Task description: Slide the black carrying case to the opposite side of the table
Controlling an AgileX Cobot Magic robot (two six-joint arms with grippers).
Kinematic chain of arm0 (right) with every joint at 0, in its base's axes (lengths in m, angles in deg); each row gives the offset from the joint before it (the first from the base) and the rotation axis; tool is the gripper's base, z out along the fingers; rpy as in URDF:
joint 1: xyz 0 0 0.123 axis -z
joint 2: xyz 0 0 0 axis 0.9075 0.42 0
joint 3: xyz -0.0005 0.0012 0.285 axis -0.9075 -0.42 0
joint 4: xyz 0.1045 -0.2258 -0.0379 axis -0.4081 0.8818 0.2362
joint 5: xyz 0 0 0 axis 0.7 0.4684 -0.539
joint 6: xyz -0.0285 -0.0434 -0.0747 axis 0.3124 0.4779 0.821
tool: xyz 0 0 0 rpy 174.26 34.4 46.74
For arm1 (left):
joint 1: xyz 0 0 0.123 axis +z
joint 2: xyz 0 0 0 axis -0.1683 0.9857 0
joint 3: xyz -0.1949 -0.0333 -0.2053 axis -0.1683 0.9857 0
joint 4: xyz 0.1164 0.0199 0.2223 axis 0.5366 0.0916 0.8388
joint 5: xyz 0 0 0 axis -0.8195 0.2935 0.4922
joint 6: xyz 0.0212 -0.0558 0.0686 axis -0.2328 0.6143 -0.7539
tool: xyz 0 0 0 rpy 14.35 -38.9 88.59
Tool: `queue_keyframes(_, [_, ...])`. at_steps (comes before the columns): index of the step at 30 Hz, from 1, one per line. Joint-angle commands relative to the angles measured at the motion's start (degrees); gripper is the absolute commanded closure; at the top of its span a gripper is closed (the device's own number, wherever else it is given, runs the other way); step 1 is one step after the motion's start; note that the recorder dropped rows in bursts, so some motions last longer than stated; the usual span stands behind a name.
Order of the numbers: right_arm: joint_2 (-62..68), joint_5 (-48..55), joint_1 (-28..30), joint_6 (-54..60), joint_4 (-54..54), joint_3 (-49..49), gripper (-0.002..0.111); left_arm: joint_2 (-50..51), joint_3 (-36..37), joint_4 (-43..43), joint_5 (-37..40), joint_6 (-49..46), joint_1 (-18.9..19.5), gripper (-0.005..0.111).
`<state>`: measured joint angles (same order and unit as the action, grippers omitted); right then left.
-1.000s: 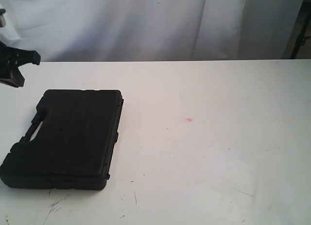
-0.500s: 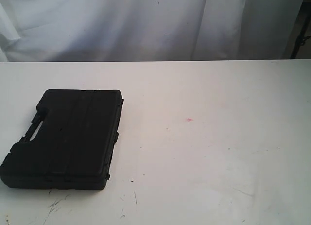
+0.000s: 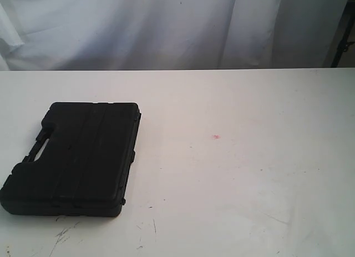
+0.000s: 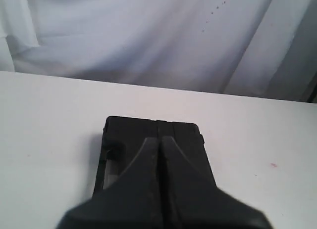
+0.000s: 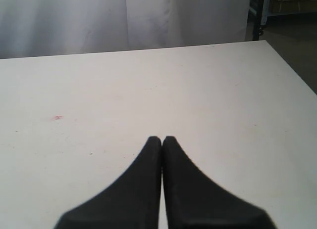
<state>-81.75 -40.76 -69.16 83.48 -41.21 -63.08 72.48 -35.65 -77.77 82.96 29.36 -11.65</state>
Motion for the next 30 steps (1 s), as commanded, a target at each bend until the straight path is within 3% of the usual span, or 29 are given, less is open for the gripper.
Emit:
queue_keyframes(1, [-0.2,-0.2,-0.1,-0.1,0.6,-0.2,0.108,-1.5,0.3,4.5,-0.1,-0.2,-0.3,0.107])
queue_keyframes(4, [-0.2,-0.2,-0.1,-0.1,0.6,-0.2,0.108,-1.5,0.3,11.3,-0.2,0.8,-0.3,0.107])
queue_keyframes(8, [-0.2,-0.2,-0.1,-0.1,0.6,-0.2,0.108,-1.1,1.1,13.6,-1.5,4.6,-0.3,0.107])
queue_keyframes(14, [-0.2,-0.2,-0.1,-0.1,0.6,-0.2,0.108,-6.7,14.6,13.4,-17.1,6.7,-0.3,0.107])
queue_keyframes(30, [-0.2,-0.2,-0.1,-0.1,0.6,-0.2,0.108,-18.4,31.9,12.2,-21.0,6.1,-0.3,0.107])
